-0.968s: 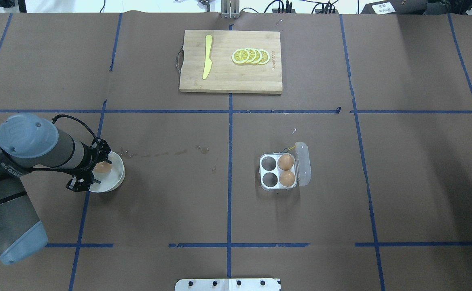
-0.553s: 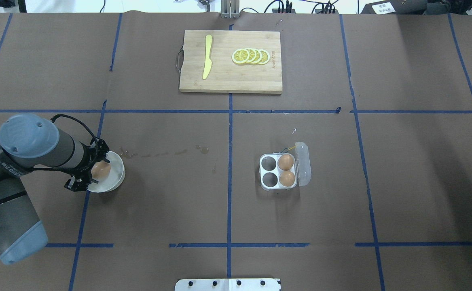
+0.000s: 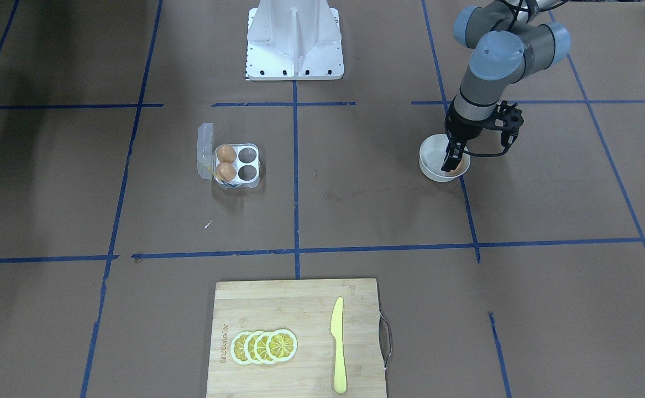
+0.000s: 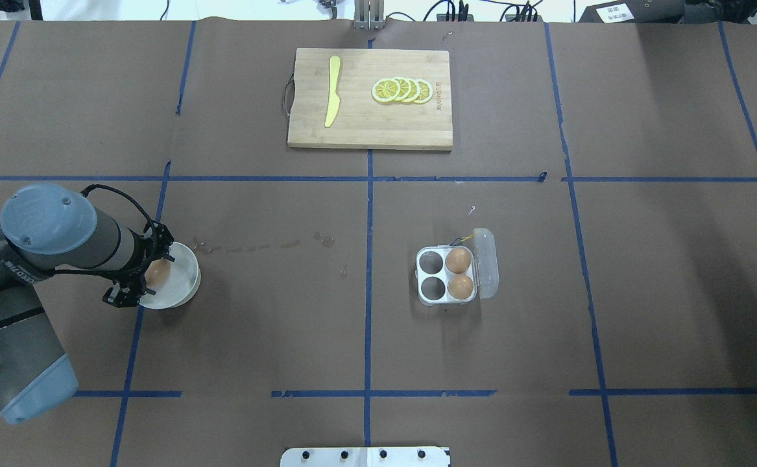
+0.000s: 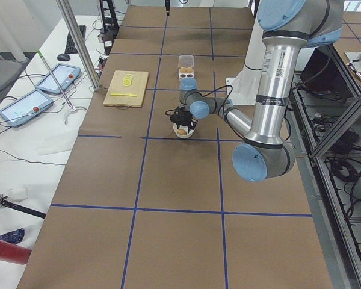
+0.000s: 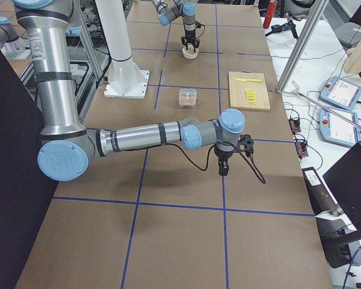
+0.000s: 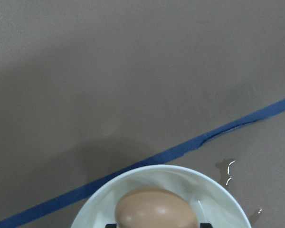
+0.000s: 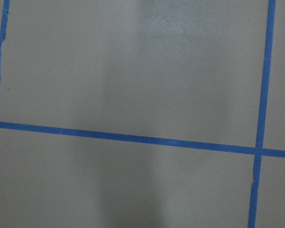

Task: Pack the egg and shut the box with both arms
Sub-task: 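Close the left gripper around the brown egg inside the bowl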

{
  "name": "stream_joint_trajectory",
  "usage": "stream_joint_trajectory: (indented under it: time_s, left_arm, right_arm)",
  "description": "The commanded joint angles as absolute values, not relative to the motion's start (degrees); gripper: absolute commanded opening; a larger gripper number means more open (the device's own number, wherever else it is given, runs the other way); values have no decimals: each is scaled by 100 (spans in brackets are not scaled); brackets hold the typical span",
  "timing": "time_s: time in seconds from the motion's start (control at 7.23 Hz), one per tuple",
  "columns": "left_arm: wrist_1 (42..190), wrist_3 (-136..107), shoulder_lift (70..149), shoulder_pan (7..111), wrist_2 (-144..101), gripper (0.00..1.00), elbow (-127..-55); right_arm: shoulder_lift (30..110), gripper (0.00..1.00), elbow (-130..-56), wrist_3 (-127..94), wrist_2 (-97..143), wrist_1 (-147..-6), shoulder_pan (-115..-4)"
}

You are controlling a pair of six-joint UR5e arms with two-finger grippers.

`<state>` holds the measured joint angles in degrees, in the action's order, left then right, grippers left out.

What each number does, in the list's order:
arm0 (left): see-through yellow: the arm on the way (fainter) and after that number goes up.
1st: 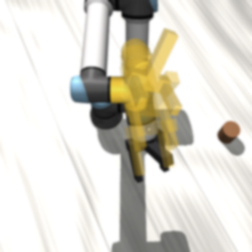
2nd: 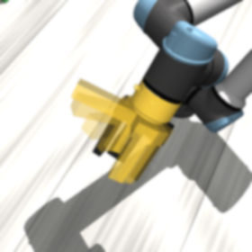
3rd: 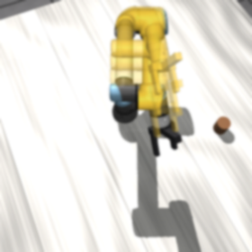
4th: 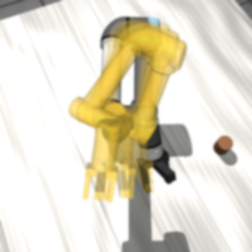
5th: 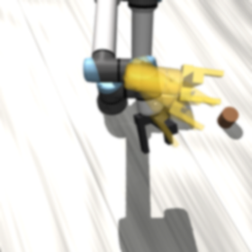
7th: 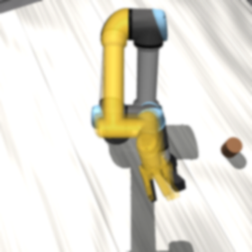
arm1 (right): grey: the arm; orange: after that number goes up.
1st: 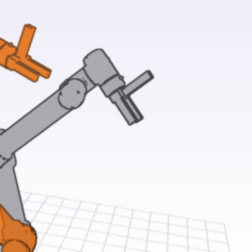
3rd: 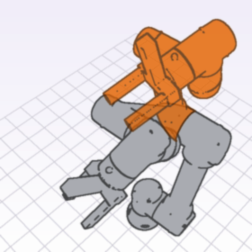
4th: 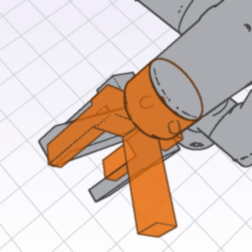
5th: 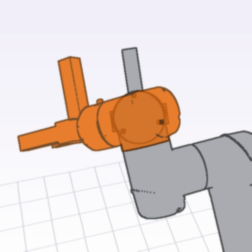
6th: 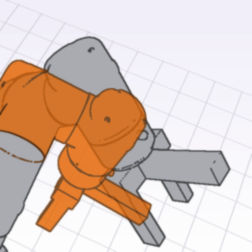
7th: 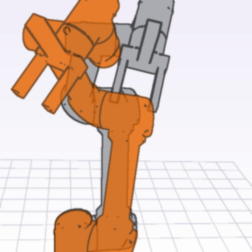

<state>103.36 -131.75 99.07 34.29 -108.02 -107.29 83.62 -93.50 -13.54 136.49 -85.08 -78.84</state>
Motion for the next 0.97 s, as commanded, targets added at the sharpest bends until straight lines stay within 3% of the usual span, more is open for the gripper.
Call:
stream_joint_trajectory:
  time_s: [0.0,0.41,0.83]
  left_arm:
    - [10336,-13175,9914,3428,-10802,69,-10714]
    - [10336,-13166,9862,3419,-10688,80,-10714]
    - [10336,-13166,9861,3419,-10687,80,-10705]
  right_arm:
    - [8402,100,-9378,-1354,13649,-8508,-7884]
    - [8402,100,-9378,-1354,13658,-8508,-7884]
    - [8402,100,-9378,-1345,13649,-8508,-7884]
